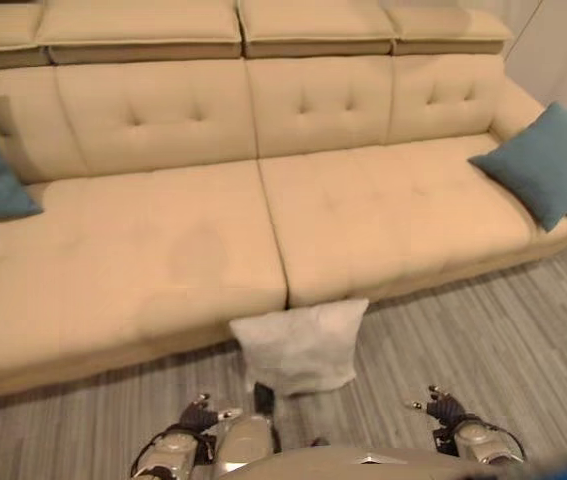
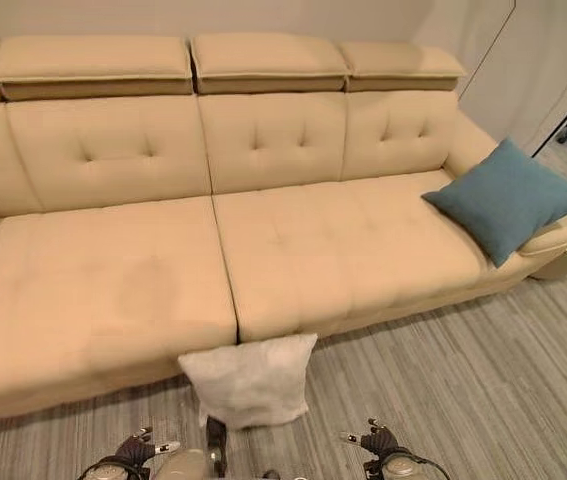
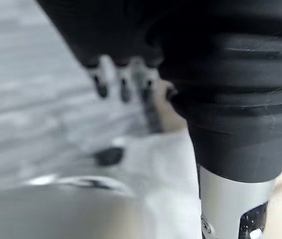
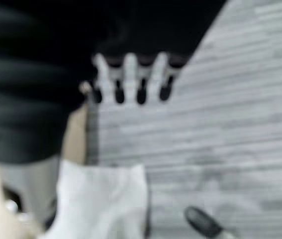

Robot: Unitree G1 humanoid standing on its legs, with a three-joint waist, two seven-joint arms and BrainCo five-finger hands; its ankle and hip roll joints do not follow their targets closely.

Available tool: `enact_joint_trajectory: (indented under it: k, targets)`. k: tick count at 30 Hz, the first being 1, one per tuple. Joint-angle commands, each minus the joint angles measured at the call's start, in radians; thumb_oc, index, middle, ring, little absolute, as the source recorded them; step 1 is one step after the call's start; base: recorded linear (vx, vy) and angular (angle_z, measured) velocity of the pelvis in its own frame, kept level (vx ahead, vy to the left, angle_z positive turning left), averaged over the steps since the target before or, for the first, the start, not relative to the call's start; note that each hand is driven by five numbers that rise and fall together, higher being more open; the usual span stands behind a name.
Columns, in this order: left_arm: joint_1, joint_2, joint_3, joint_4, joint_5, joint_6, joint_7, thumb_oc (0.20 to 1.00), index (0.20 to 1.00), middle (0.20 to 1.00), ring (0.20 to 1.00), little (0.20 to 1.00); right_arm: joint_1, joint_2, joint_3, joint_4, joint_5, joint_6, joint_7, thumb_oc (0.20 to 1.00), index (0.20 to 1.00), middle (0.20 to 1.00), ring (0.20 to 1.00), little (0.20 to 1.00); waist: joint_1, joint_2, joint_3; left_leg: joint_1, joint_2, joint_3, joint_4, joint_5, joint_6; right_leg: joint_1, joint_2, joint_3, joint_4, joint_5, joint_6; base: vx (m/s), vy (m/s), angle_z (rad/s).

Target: Pick up all the scattered cushions and arrange them neatly on the sofa.

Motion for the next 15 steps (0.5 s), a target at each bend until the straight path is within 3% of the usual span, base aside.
enact_joint_trajectory:
  k: [1, 2, 3, 7, 9, 15]
  targets:
    - [-0.024, 0.012, -0.005, 0.004, 0.004, -0.012, 0.001, 1.0, 1.0, 1.0, 1.0, 1.0, -0.04, -0.02, -0.005, -0.044, 0.003, -0.025, -0.004, 1.0, 1.0, 1.0, 1.0, 1.0, 0.021, -0.02, 0.0, 0.007, -0.022, -0.038, 0.114, -0.072, -0.154, -0.093, -0.094, 0.025, -0.015, 0.178, 0.04, 0.11, 0.024, 0.21]
    - [-0.036, 0.023, -0.02, -0.009, 0.011, -0.016, 0.0, 1.0, 1.0, 1.0, 1.0, 1.0, -0.043, -0.019, 0.0, -0.045, 0.004, -0.026, -0.003, 1.0, 1.0, 1.0, 1.0, 1.0, 0.015, -0.018, 0.01, 0.019, -0.027, -0.072, 0.107, -0.08, -0.145, -0.124, -0.101, 0.069, 0.001, 0.183, 0.035, 0.09, 0.007, 0.26]
    - [-0.036, 0.023, -0.02, -0.009, 0.011, -0.016, 0.0, 1.0, 1.0, 1.0, 1.0, 1.0, -0.043, -0.019, 0.0, -0.044, 0.004, -0.026, -0.003, 1.0, 1.0, 1.0, 1.0, 1.0, 0.015, -0.018, 0.01, 0.02, -0.027, -0.073, 0.106, -0.08, -0.145, -0.122, -0.101, 0.069, 0.001, 0.183, 0.035, 0.13, -0.029, 0.62]
    - [-0.043, 0.025, -0.036, -0.007, 0.016, -0.024, -0.001, 1.0, 1.0, 1.0, 1.0, 1.0, -0.038, -0.024, 0.004, -0.06, 0.012, -0.029, -0.001, 1.0, 1.0, 1.0, 1.0, 1.0, 0.004, -0.02, 0.007, 0.027, -0.033, -0.131, 0.084, -0.075, -0.155, -0.12, -0.084, 0.186, -0.152, 0.2, 0.03, 0.06, -0.062, 0.66]
    - [-0.045, 0.026, -0.036, -0.002, 0.016, -0.025, 0.0, 1.0, 1.0, 1.0, 1.0, 1.0, -0.04, -0.024, 0.007, -0.06, 0.013, -0.029, -0.002, 1.0, 1.0, 1.0, 1.0, 1.0, 0.001, -0.022, 0.009, 0.025, -0.035, -0.142, 0.09, -0.077, -0.155, -0.123, -0.081, 0.211, -0.159, 0.208, 0.034, 0.03, -0.091, 0.54]
    - [-0.025, 0.018, -0.024, 0.02, 0.011, -0.024, 0.0, 1.0, 1.0, 1.0, 1.0, 1.0, -0.04, -0.027, 0.02, -0.064, 0.0, -0.03, -0.003, 1.0, 1.0, 1.0, 1.0, 1.0, 0.022, -0.026, 0.002, 0.0, -0.018, -0.165, 0.087, -0.049, -0.183, -0.056, -0.063, 0.184, -0.249, 0.185, 0.025, -0.04, -0.137, 0.19]
